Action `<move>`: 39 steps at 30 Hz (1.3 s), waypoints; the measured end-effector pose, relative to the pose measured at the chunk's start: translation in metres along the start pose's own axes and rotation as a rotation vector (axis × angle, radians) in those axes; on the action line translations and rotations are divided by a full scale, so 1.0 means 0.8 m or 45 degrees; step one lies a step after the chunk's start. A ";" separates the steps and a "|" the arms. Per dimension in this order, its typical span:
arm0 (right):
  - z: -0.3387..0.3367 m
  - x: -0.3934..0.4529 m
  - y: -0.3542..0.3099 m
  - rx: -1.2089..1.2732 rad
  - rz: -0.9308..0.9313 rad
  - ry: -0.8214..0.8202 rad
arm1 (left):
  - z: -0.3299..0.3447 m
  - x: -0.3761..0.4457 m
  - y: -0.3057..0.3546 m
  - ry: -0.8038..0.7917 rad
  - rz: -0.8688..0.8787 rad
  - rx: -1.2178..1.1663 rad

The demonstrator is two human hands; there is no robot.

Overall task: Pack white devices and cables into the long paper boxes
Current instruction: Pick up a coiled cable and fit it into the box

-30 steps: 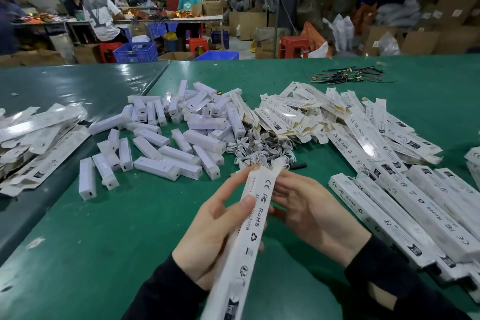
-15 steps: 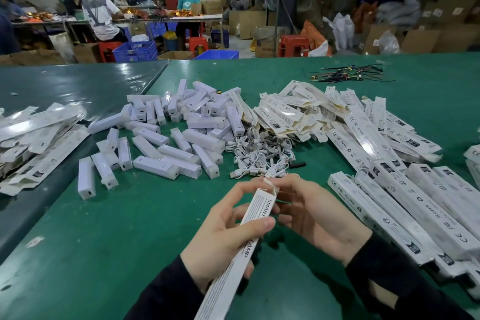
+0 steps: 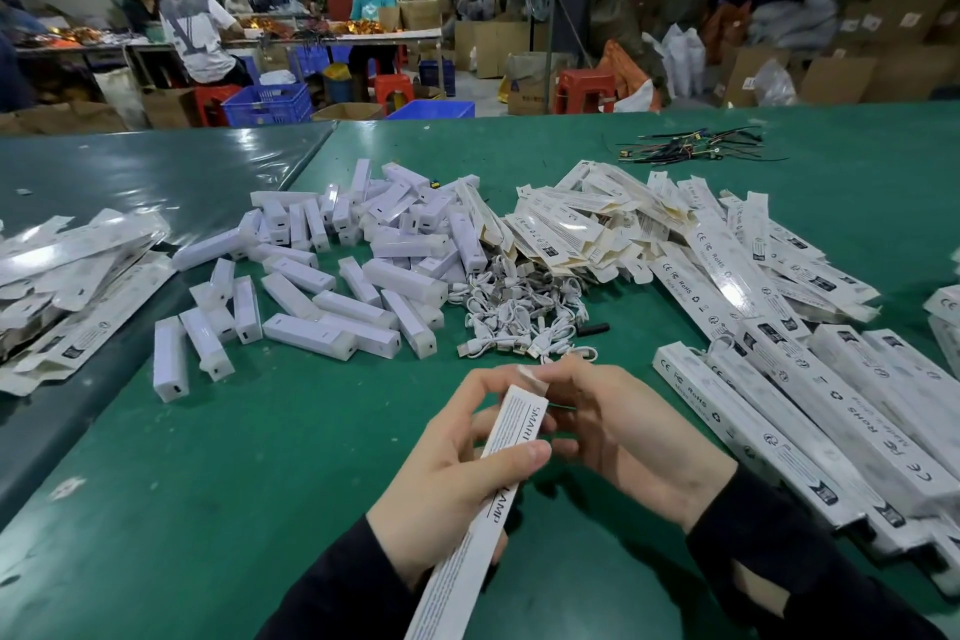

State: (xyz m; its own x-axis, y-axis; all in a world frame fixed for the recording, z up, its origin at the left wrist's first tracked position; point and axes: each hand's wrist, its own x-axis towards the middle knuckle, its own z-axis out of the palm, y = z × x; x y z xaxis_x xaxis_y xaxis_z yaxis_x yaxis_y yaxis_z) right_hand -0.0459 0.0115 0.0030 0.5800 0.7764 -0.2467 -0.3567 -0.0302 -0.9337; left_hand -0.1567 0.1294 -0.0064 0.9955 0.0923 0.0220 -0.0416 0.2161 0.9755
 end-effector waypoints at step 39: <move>0.043 -0.011 0.029 -0.142 -0.065 -0.177 | -0.033 0.011 0.006 0.811 0.195 -0.436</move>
State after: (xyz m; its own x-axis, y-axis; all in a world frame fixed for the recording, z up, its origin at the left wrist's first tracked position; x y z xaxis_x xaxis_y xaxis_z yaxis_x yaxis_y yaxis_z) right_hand -0.0842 0.0257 -0.0074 0.4855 0.8581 -0.1671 -0.2416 -0.0520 -0.9690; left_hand -0.1503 0.1573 -0.0071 0.7383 0.6696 -0.0803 -0.3043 0.4371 0.8464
